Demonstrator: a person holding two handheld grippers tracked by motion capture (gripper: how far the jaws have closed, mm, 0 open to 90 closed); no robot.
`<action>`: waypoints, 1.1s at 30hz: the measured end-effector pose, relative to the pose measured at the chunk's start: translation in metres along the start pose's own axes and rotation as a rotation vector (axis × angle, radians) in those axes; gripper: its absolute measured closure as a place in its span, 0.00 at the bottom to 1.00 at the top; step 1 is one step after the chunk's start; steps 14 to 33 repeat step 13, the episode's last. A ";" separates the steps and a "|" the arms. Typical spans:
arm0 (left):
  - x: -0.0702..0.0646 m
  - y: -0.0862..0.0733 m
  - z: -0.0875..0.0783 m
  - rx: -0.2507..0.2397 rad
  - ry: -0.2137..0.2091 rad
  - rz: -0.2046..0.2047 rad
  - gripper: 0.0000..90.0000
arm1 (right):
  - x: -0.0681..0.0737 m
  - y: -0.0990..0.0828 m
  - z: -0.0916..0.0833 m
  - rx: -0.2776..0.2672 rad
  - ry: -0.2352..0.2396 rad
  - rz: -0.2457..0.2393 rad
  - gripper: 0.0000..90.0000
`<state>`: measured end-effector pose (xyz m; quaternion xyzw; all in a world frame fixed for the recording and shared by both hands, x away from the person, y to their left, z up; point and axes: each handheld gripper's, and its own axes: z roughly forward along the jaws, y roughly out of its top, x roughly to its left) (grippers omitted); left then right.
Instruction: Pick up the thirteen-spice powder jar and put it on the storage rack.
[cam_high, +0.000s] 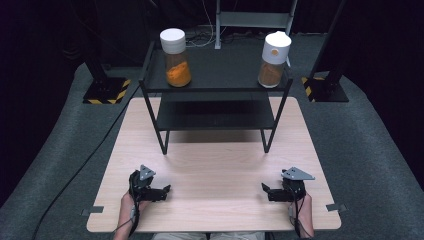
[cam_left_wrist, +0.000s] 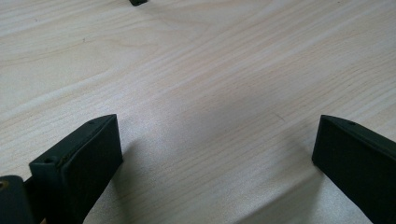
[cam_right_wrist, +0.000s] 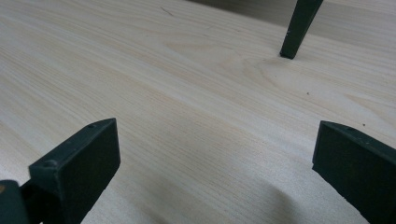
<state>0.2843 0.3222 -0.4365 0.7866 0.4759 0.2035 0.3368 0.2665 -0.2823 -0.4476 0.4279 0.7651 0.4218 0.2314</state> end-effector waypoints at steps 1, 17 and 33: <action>0.000 0.000 0.000 0.000 0.000 0.000 0.01 | 0.000 0.000 0.000 -0.001 -0.001 0.000 0.00; 0.000 0.000 0.000 0.000 -0.001 0.000 0.01 | 0.001 -0.001 -0.001 -0.007 0.001 -0.004 0.00; 0.000 0.000 0.000 0.000 -0.001 0.000 0.01 | 0.001 -0.001 -0.001 -0.007 0.001 -0.004 0.00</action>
